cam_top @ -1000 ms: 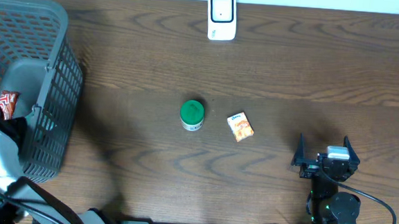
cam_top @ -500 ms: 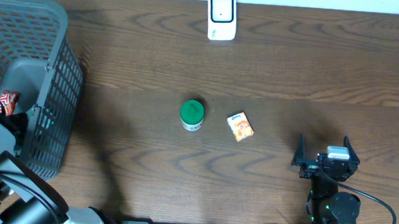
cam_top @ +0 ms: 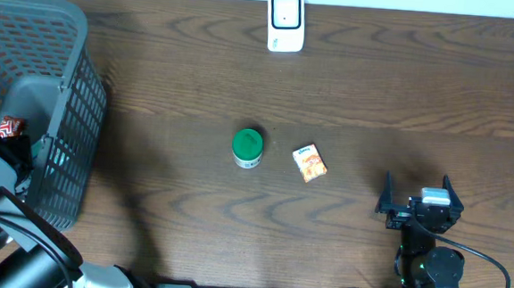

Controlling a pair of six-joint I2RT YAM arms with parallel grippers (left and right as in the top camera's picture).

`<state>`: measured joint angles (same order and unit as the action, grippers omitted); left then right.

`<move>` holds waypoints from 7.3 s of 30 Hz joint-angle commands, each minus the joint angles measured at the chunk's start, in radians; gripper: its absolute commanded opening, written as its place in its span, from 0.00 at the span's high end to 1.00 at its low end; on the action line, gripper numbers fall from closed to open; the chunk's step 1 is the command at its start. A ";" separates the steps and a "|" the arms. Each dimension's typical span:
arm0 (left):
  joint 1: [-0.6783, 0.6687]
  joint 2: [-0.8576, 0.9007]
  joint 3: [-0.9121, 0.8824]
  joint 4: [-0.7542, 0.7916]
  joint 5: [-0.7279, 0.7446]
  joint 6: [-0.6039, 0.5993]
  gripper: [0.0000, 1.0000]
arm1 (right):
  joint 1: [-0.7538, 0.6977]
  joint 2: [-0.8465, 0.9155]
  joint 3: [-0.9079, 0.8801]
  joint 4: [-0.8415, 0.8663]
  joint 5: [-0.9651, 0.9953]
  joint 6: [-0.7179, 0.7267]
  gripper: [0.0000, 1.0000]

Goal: Scan the item barcode

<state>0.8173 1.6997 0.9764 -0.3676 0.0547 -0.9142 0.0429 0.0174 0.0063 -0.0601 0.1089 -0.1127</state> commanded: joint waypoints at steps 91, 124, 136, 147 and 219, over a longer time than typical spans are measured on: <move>-1.405 -0.588 0.101 -0.118 -0.644 0.478 0.93 | -0.010 -0.004 -0.001 -0.003 0.009 0.011 0.01; -1.565 0.068 0.073 -0.183 -1.611 0.396 0.93 | -0.010 -0.004 -0.001 -0.003 0.009 0.011 0.01; -1.565 0.068 0.073 -0.358 -1.443 0.340 0.57 | -0.010 -0.002 -0.001 -0.003 0.009 0.011 0.01; -1.597 0.010 0.073 -0.385 -1.461 0.340 0.24 | -0.010 -0.002 -0.001 -0.003 0.009 0.011 0.01; -0.205 0.111 0.266 -0.085 -0.434 0.811 0.07 | -0.010 -0.002 -0.001 -0.003 0.009 0.011 0.01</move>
<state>0.6071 1.7809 1.2449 -0.4606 -0.3492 -0.1917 0.0429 0.0177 0.0063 -0.0601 0.1089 -0.1127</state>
